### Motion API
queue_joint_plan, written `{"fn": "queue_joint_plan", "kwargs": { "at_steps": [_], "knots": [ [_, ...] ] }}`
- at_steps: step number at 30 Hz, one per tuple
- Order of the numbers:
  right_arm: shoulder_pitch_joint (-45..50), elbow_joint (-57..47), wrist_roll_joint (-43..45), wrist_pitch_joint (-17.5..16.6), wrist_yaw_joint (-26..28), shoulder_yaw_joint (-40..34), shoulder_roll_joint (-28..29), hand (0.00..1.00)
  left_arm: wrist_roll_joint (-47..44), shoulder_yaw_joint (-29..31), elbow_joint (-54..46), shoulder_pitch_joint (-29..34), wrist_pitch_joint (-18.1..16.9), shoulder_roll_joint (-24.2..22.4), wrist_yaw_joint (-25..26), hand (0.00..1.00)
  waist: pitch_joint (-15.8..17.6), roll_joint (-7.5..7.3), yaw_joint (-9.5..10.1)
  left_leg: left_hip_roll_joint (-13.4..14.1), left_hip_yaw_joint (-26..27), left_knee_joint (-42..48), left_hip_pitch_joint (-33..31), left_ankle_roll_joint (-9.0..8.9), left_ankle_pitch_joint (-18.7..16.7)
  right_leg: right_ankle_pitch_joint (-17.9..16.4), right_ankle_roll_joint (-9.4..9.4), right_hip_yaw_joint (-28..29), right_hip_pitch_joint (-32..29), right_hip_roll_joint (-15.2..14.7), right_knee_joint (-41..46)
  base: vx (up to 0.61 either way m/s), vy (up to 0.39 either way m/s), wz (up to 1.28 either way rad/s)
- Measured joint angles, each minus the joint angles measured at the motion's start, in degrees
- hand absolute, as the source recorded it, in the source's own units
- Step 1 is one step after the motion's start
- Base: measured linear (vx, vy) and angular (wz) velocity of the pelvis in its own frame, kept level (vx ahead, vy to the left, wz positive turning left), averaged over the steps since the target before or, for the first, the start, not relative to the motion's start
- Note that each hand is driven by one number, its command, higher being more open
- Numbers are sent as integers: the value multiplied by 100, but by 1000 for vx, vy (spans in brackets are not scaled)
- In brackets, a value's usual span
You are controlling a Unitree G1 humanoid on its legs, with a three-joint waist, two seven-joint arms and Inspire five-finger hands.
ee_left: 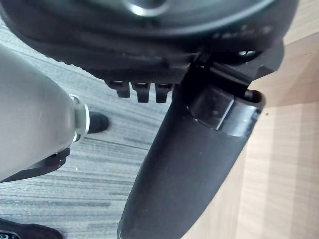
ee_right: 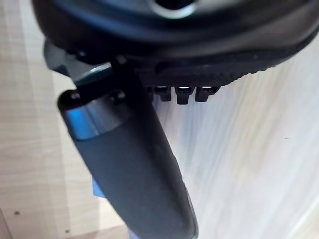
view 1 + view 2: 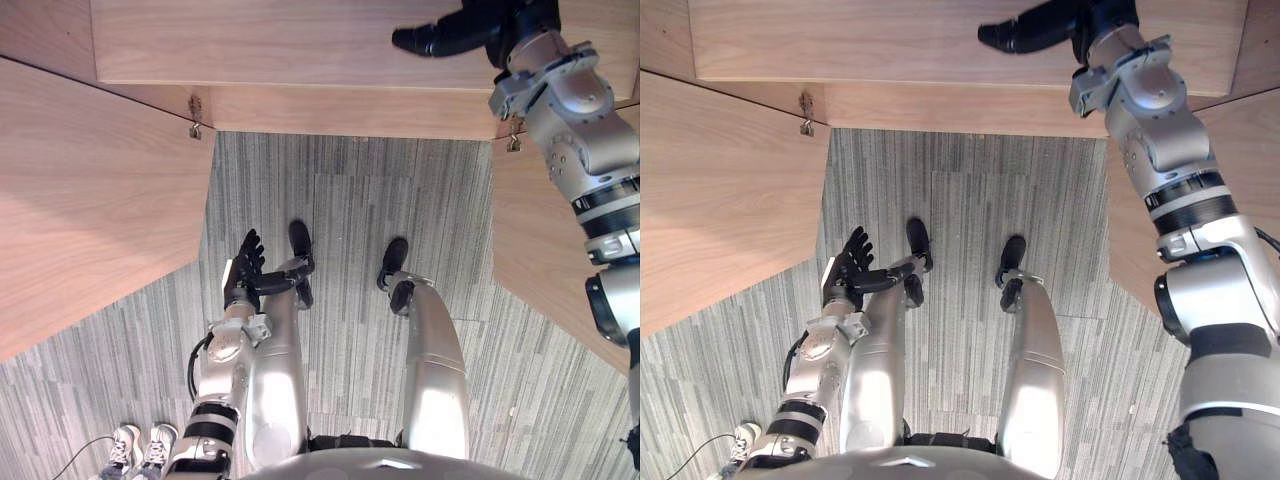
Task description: Walk over to the cabinet, pick up the folder, carry it to the office cabinet, place the folder inside the office cabinet, then close the office cabinet door
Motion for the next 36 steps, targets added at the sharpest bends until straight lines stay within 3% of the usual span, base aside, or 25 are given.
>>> {"fn": "queue_joint_plan", "kwargs": {
  "at_steps": [11,19,20,22,28,32,36],
  "knots": [
    [585,-1201,-235,-49,1031,1127,-726,100,159,13,57,1,-1,112,-235,100,-91,-191,19,7,31,-18,20,5,-5,-2,1,15,0,0,3,5,40,-1],
    [1335,-1700,-221,-65,1368,1205,-769,100,228,36,-20,12,-2,249,-309,100,-162,-318,136,4,55,-45,84,1,-9,-5,1,32,41,-2,-2,11,41,-1],
    [1428,-1721,-220,-64,1393,1205,-753,0,228,36,-21,17,-2,249,-314,100,-162,-318,152,3,57,-53,97,1,-9,-5,1,31,55,-2,-7,17,39,1],
    [1769,-1834,-203,-50,1437,1046,-590,0,228,65,-78,90,-2,242,-313,100,-162,-318,171,-2,57,-63,120,2,-8,-6,2,27,82,-4,-19,20,49,1],
    [2690,-2277,237,-143,861,-992,782,0,226,361,-216,214,-2,92,-224,100,-162,-318,178,7,76,-9,110,2,-90,-11,8,36,77,-6,-50,7,38,-1],
    [2723,-2708,226,-683,11,-2353,1742,0,225,497,-215,155,1,-180,-63,100,-161,-317,183,18,97,132,39,53,-152,-23,28,59,49,-20,-20,15,44,-3],
    [2699,-2983,-72,-1035,-490,-2658,2123,0,227,620,-215,33,5,-347,27,100,-163,-313,175,28,153,322,-52,73,-283,-78,70,141,-59,-48,103,24,51,-6]
  ]
}}
